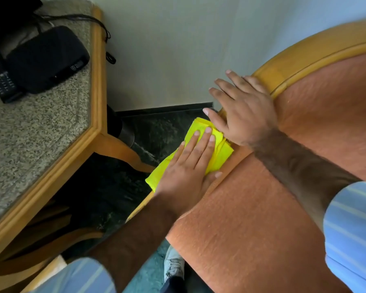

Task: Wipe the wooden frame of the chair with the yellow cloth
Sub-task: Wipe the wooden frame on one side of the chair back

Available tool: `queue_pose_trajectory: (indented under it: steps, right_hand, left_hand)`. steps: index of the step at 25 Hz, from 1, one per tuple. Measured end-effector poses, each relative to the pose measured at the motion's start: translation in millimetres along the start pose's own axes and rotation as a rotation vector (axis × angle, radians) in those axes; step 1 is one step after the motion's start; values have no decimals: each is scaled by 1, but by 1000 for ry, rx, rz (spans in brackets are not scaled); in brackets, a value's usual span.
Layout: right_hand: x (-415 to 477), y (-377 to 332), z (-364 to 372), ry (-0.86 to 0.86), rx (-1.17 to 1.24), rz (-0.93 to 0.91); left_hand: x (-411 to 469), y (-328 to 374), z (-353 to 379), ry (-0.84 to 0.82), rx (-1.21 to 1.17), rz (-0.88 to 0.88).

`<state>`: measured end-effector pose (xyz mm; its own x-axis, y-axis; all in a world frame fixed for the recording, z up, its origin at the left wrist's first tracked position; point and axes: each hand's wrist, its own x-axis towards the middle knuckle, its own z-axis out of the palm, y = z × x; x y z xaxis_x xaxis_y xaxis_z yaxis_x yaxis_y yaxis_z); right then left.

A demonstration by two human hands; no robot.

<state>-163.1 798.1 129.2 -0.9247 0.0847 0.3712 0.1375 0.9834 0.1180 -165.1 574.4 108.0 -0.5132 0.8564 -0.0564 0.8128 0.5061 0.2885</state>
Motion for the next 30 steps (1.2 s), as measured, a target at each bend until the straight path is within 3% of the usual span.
queue_pose_trajectory:
  steps: [5, 8, 12, 14, 20, 22, 26, 30]
  right_hand:
    - [1, 1, -8, -54, -7, 13]
    - [-1, -2, -5, -20, 14, 23]
    - [-1, 1, 2, 48, -17, 0]
    - [-2, 1, 3, 40, -32, -6]
    - [-1, 0, 0, 21, -19, 4]
    - [-1, 0, 1, 34, -16, 7]
    - [-1, 0, 3, 60, -22, -10]
    - [-1, 1, 1, 24, -33, -10]
  left_hand:
    - [-89, -32, -6, -43, 151, 125]
    - [-75, -42, -8, -66, 243, 218]
    - [-24, -15, -4, -39, 109, 86]
    - [-33, -16, -2, -19, 90, 74]
    - [-93, -53, -25, 35, 249, 255]
    - [-67, -41, -22, 48, 248, 226]
    - [-4, -5, -6, 26, 21, 67]
    - [-45, -18, 4, 40, 9, 81]
